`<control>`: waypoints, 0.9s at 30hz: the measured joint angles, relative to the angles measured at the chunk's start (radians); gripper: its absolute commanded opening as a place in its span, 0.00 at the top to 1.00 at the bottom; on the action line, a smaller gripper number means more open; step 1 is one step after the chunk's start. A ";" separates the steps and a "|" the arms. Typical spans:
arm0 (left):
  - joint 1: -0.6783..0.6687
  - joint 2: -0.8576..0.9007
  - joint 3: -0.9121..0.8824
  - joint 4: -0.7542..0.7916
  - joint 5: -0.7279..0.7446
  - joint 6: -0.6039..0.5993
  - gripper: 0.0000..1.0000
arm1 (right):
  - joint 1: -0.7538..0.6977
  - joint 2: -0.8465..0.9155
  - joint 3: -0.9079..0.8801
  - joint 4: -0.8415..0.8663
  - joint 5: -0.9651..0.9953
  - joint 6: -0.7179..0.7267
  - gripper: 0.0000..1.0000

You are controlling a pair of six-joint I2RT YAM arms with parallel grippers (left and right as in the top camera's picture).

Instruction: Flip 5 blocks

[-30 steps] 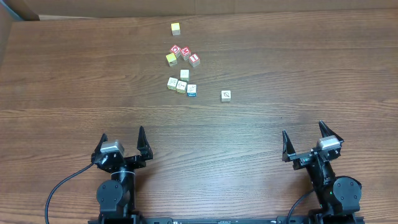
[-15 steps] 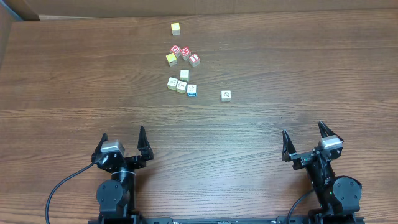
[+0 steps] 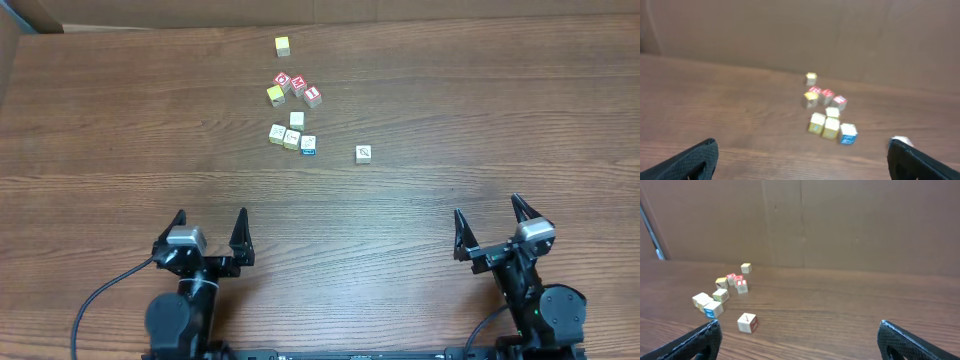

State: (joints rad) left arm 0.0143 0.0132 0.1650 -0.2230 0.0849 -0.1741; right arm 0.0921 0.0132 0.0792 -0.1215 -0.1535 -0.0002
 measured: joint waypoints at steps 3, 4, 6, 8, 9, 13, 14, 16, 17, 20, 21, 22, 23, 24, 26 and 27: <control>0.000 0.000 0.112 -0.073 0.048 -0.013 0.00 | 0.000 0.000 0.116 -0.098 0.000 0.016 0.00; 0.000 0.000 0.143 -0.096 0.061 -0.016 0.00 | 0.000 0.000 0.153 -0.129 0.000 0.019 0.00; 0.000 0.000 0.233 -0.161 0.087 -0.032 0.00 | 0.000 0.002 0.260 -0.200 0.000 0.024 0.00; 0.000 0.001 0.320 -0.206 0.108 -0.044 0.00 | 0.000 0.009 0.369 -0.262 0.000 0.027 0.00; 0.000 0.004 0.369 -0.218 0.116 -0.053 0.00 | 0.000 0.017 0.420 -0.289 0.000 0.027 0.00; 0.000 0.058 0.578 -0.261 0.137 -0.063 0.00 | 0.000 0.098 0.645 -0.397 -0.002 0.030 0.00; 0.000 0.084 0.634 -0.271 0.142 -0.063 0.00 | 0.000 0.135 0.712 -0.433 -0.003 0.030 0.00; 0.000 0.150 0.755 -0.317 0.152 -0.065 0.00 | 0.000 0.219 0.838 -0.496 -0.003 0.031 0.00; 0.000 0.187 0.814 -0.337 0.155 -0.066 0.00 | 0.000 0.263 0.900 -0.533 -0.004 0.030 0.00; 0.000 0.321 1.003 -0.435 0.166 -0.061 0.00 | 0.000 0.440 1.126 -0.668 -0.004 0.031 0.00; 0.000 0.370 1.068 -0.475 0.169 -0.055 0.00 | 0.000 0.499 1.196 -0.706 -0.004 0.030 0.00; 0.000 0.433 1.146 -0.521 0.175 -0.050 0.00 | 0.000 0.565 1.271 -0.755 -0.005 0.031 0.00; 0.000 0.498 1.226 -0.572 0.184 -0.039 0.00 | 0.000 0.640 1.360 -0.810 -0.004 0.031 0.00; 0.000 0.555 1.295 -0.610 0.193 -0.030 0.00 | 0.000 0.706 1.434 -0.860 -0.005 0.031 0.00; 0.000 0.682 1.445 -0.695 0.213 -0.010 0.00 | 0.000 0.865 1.614 -0.976 -0.005 0.032 0.00; 0.000 0.770 1.549 -0.754 0.229 0.003 0.00 | 0.000 0.954 1.712 -1.037 -0.008 0.033 0.00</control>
State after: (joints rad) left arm 0.0143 0.7830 1.7138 -0.9768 0.3141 -0.1715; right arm 0.0921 0.9668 1.7908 -1.1584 -0.1612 0.0330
